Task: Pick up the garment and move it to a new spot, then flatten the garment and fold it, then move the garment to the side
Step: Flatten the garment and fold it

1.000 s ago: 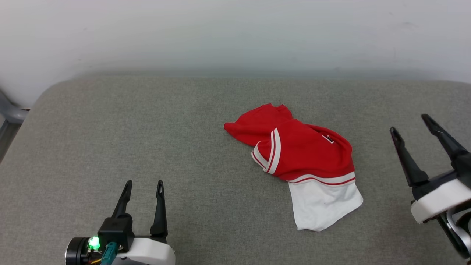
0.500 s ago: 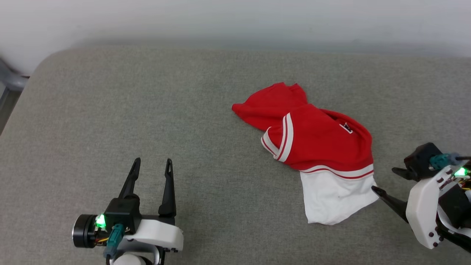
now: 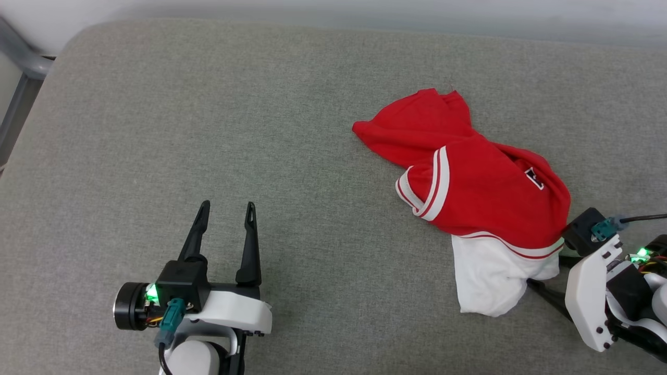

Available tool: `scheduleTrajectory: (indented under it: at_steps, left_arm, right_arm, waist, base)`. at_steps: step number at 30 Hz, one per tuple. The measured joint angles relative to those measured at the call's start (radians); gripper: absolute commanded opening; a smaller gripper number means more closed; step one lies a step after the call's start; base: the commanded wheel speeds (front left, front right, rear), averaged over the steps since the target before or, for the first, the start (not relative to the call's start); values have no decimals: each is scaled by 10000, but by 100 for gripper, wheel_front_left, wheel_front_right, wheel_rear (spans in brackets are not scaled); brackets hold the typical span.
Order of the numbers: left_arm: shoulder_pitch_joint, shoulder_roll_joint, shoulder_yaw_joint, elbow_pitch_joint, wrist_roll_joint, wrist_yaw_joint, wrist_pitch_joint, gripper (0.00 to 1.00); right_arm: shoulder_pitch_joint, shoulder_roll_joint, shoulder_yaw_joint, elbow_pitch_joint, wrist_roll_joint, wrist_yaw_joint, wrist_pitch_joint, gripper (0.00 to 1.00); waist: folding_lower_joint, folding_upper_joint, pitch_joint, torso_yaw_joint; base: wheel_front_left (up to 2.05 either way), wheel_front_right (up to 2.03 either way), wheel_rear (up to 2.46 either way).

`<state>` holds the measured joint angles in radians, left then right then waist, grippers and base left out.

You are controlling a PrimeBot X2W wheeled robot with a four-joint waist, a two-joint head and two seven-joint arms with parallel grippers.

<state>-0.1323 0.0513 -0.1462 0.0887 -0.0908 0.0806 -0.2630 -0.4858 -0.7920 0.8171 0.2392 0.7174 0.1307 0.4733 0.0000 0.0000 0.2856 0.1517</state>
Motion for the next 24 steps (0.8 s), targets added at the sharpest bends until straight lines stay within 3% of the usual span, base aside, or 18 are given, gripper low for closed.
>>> scheduleTrajectory:
  at_steps: [1, 2, 3, 4, 12, 23, 24]
  left_arm:
    - [0, -2, 15, 4, -4, 35, 0, 100]
    - [2, -2, 52, 10, -4, 73, 0, 100]
    - [7, 0, 84, 25, -6, 77, 0, 100]
    - [43, -4, 128, 100, -4, 75, 0, 100]
    - [334, -4, 257, 194, 61, 56, 0, 100]
    - [777, -4, 462, 222, 86, -31, 0, 100]
    - [816, -4, 479, 222, 86, -63, 0, 100]
  right_arm:
    - [-45, 33, 82, 88, 90, 0, -178, 100]
    - [-82, 63, 184, 153, 169, -6, -355, 83]
    - [-111, 84, 282, 199, 180, -17, -583, 25]
    - [-241, 221, 564, 274, 213, -15, -1233, 0]
    - [448, 75, -59, -42, 821, 4, -2748, 0]
    - [2117, -644, -2911, -596, 1174, 4, -3791, 0]
    - [2383, -723, -3601, -769, 1164, 4, -3879, 0]
  waist:
    - [0, 0, -4, -25]
    - [0, 0, -23, -64]
    - [-1, 0, -50, -107]
    - [0, 0, -201, -256]
    - [1, 0, -924, -631]
    - [0, 0, -1640, -1004]
    - [0, 0, -1705, -1018]
  base:
    - [0, 0, 0]
    - [0, 0, 0]
    - [0, 0, 0]
    - [0, 0, 0]
    - [0, 0, 0]
    - [0, 0, 0]
    - [0, 0, 0]
